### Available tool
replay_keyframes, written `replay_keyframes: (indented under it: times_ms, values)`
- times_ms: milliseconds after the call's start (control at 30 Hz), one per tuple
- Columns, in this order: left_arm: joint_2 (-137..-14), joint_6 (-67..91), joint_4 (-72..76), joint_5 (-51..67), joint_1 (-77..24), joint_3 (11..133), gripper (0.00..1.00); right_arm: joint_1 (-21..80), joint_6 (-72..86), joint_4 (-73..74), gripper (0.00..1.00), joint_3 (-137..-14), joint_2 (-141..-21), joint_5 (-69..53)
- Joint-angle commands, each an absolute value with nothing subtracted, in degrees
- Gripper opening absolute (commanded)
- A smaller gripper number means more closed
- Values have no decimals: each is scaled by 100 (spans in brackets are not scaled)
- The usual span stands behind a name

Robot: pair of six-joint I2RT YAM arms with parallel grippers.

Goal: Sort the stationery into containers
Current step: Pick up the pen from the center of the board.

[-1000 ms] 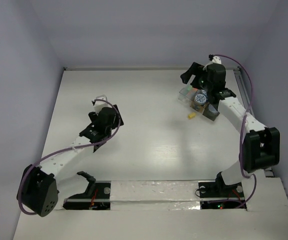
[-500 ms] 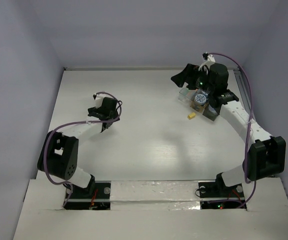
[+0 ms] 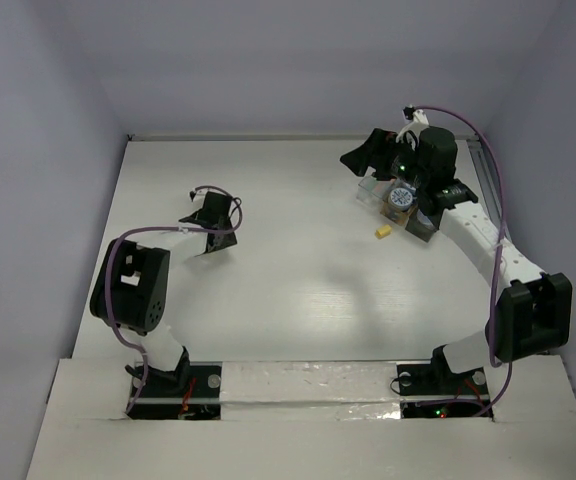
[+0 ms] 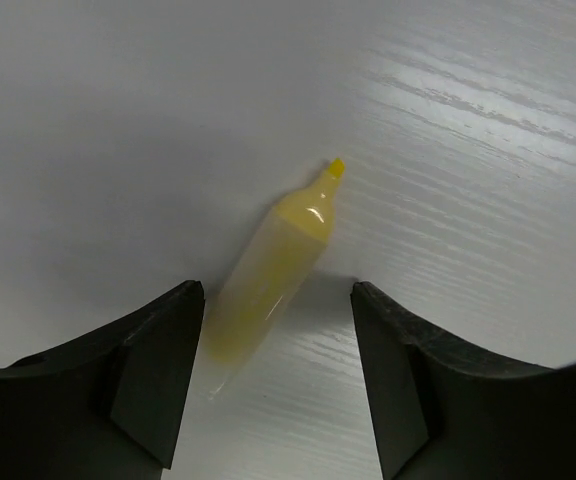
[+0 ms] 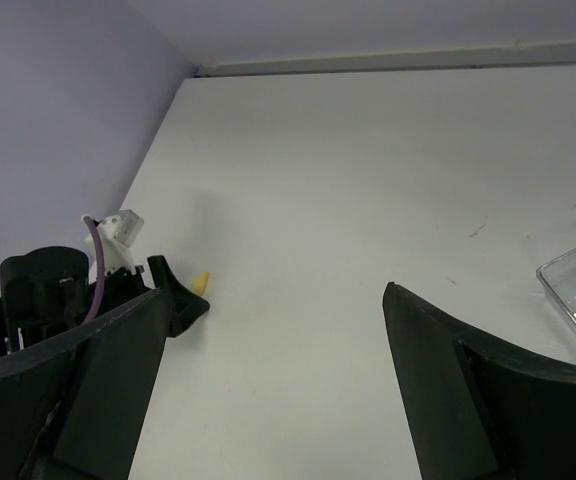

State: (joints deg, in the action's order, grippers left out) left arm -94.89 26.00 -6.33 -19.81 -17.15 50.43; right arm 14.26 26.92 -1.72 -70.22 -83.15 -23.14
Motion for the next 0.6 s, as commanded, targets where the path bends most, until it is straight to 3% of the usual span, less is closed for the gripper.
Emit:
replay_keyframes:
  times_ms: [0, 300, 400, 467, 567]
  values:
    - [-9633, 2549, -668, -1477, -1714, 5098, 57, 1406, 2628, -237, 93, -7058, -8077, -2373]
    - [-9528, 2663, -246, -1292, -1714, 4623, 26, 1406, 2707, -264, 98, -7049, -8086, -2557]
    - [-9466, 2654, -150, -1292, -1775, 4553, 14, 1406, 2795, -281, 100, -7084, -8173, -2812]
    - [-9457, 2637, -71, -1292, -1828, 4553, 0, 1476, 2883, -395, 100, -7075, -8270, -3040]
    - [-9291, 2654, 158, -1196, -1933, 4456, 0, 1669, 2866, -326, 100, -7180, -8507, -3138]
